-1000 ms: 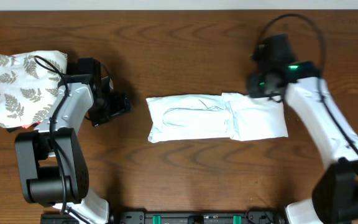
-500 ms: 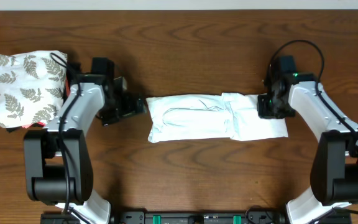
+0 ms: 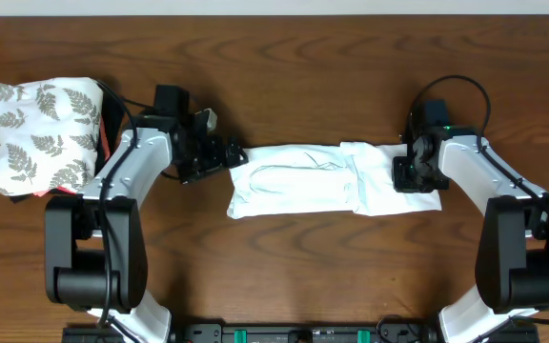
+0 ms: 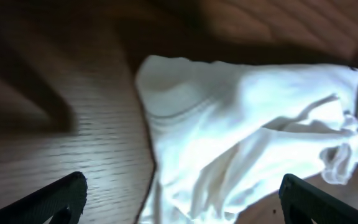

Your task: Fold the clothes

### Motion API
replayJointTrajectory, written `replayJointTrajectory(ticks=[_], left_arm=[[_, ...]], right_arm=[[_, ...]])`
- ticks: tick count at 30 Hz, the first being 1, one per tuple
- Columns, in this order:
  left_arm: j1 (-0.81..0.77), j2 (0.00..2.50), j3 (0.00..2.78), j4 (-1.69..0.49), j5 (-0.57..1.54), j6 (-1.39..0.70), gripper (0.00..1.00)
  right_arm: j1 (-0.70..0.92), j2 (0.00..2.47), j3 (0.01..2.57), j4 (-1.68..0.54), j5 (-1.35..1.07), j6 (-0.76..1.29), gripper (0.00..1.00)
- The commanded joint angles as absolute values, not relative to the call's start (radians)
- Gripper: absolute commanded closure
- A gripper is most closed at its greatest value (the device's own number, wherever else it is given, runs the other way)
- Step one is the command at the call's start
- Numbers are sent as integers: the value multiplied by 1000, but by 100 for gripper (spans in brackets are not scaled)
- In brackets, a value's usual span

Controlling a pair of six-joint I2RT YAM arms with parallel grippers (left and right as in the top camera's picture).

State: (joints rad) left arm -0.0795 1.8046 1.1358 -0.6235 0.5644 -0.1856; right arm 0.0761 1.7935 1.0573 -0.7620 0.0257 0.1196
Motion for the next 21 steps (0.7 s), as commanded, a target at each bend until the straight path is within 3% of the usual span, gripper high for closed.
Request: replayJointTrajectory(ticks=[1, 18, 21], left_arm=[[-82, 1834, 1116, -625, 630, -169, 1], [-210, 1980, 1116, -603, 647, -94, 0], [-220, 1990, 1116, -604, 647, -93, 8]], right_arm=[[72, 1803, 1051, -758, 18, 126, 90], [72, 1803, 1051, -759, 18, 126, 91], [72, 1803, 1051, -759, 18, 126, 91]])
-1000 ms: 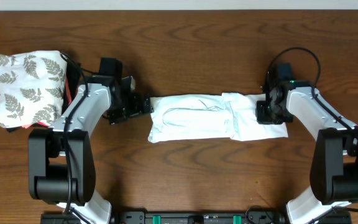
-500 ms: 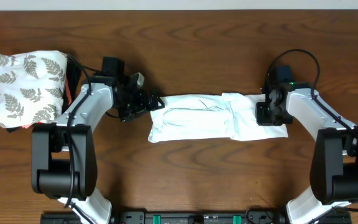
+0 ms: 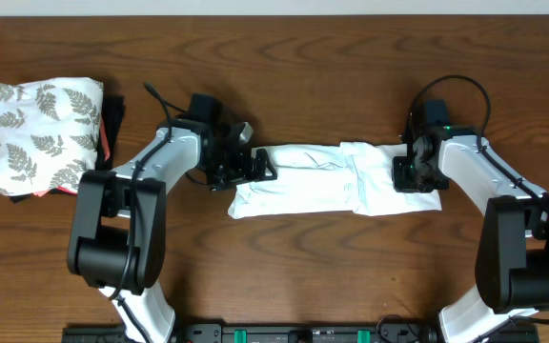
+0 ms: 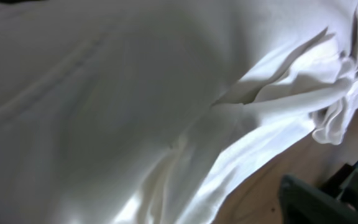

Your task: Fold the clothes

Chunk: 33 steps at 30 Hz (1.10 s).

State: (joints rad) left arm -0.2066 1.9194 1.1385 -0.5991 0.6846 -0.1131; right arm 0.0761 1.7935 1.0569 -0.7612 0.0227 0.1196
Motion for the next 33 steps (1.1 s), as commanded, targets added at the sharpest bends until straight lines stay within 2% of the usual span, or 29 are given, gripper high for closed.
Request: replayJointTrajectory(ticks=[1, 6, 9, 10, 19, 27, 33], left_arm=[[-221, 1990, 1116, -604, 647, -94, 14], [-220, 1990, 1116, -604, 643, -94, 47], [-219, 1990, 1116, -604, 641, -94, 89], [-218, 1990, 1117, -604, 633, -94, 94], [-152, 1934, 1118, -627, 510, -94, 94], [-55, 1881, 1119, -624, 498, -94, 94], [12, 1848, 1135, -656, 377, -89, 94]], right_arm=[[72, 1803, 1051, -759, 18, 126, 91], [72, 1803, 1051, -760, 18, 126, 91], [72, 1803, 1051, -763, 19, 126, 91], [72, 1803, 1051, -763, 18, 126, 91], [72, 1794, 1069, -797, -9, 107, 90], [72, 1709, 1231, -913, -35, 80, 87], [69, 1679, 1301, -933, -34, 81, 84]])
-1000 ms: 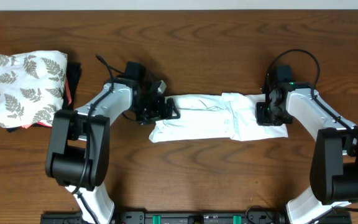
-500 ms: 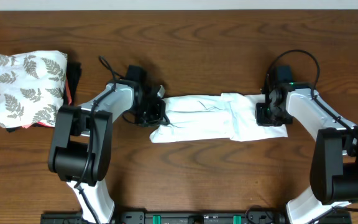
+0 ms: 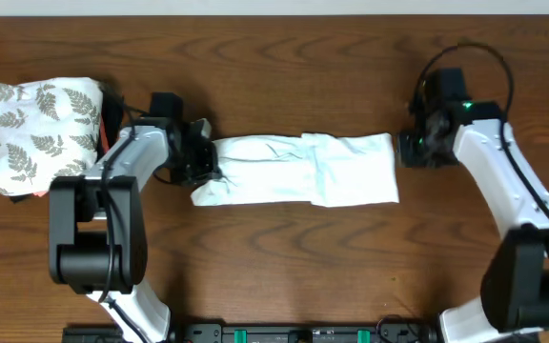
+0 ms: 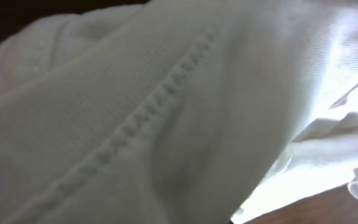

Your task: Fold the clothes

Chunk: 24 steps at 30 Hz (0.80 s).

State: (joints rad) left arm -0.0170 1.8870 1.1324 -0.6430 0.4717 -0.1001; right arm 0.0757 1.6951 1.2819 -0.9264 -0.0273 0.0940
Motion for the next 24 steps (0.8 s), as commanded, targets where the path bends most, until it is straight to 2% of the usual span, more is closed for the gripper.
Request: replayJointTrajectory(ticks=[1, 11, 24], left_arm=[[23, 1838, 1139, -660, 352, -89, 94], [118, 1708, 1152, -664, 140, -86, 94], [157, 1639, 1215, -651, -81, -86, 94]], right_arm=[[67, 1679, 1300, -934, -34, 81, 84], [5, 1681, 1298, -947, -34, 81, 86], [-23, 1681, 1298, -974, -33, 81, 87]])
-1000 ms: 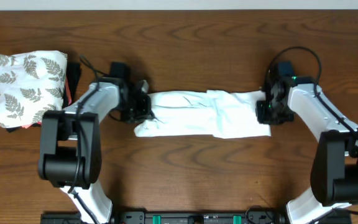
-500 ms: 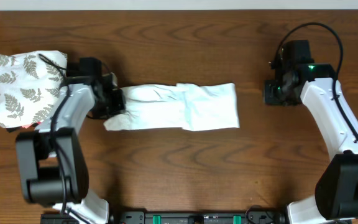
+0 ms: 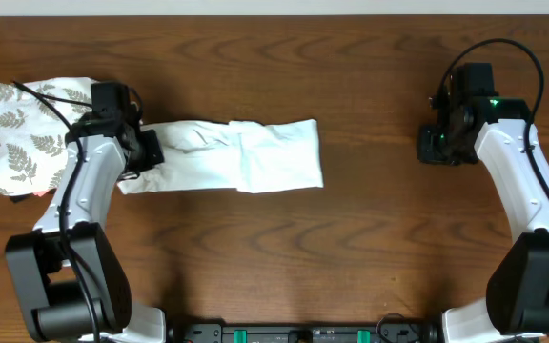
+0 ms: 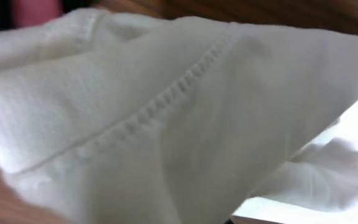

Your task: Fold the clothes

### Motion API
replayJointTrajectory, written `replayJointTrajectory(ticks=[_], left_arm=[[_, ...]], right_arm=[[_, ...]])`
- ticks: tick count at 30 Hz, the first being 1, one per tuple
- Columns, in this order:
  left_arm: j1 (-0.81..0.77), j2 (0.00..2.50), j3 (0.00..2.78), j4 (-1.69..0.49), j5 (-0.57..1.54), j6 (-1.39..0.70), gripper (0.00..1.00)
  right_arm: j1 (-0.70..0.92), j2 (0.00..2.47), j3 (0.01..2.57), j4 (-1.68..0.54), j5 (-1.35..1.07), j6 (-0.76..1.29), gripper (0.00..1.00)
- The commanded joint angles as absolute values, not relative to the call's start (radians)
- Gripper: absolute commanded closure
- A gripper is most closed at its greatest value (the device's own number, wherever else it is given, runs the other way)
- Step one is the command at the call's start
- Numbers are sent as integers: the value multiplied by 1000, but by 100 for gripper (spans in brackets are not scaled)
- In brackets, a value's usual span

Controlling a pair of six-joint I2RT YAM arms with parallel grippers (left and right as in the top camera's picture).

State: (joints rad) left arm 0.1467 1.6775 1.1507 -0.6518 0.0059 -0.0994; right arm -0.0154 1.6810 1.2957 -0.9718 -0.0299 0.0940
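Note:
A white garment [image 3: 232, 157], folded into a long strip, lies on the table left of centre. My left gripper [image 3: 144, 152] is shut on its left end; in the left wrist view the white cloth with a stitched seam [image 4: 166, 106] fills the picture and hides the fingers. My right gripper [image 3: 434, 148] hangs at the far right, well away from the garment, with nothing seen in it; whether it is open or shut cannot be told from above.
A folded stack topped by a white cloth with a grey leaf print [image 3: 36, 133] sits at the far left, just beside the garment's left end. The brown wooden table [image 3: 284, 257] runs under everything.
My left gripper has moved left with the garment's end, and the whole strip now lies further left. The right gripper stands a little further right and further from the cloth.
The left gripper stood open beside the garment's left end while the right rested on its right end. Then the left was over that end. Then it was shut on it with the strip further left and the right gripper off it. Now the strip reaches the leaf-print stack.

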Motion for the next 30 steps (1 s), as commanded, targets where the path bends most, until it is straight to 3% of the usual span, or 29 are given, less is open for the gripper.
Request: replayJointTrajectory(ticks=[1, 10, 30], left_arm=[[157, 1635, 1232, -655, -80, -86, 94], [111, 1628, 1383, -821, -37, -117, 94], [-342, 1631, 1399, -805, -38, -317, 94]], right_arm=[[-23, 1681, 1298, -976, -33, 81, 87], [-23, 1681, 1298, -992, -34, 81, 87], [-25, 1681, 1298, -1053, -34, 81, 87]])
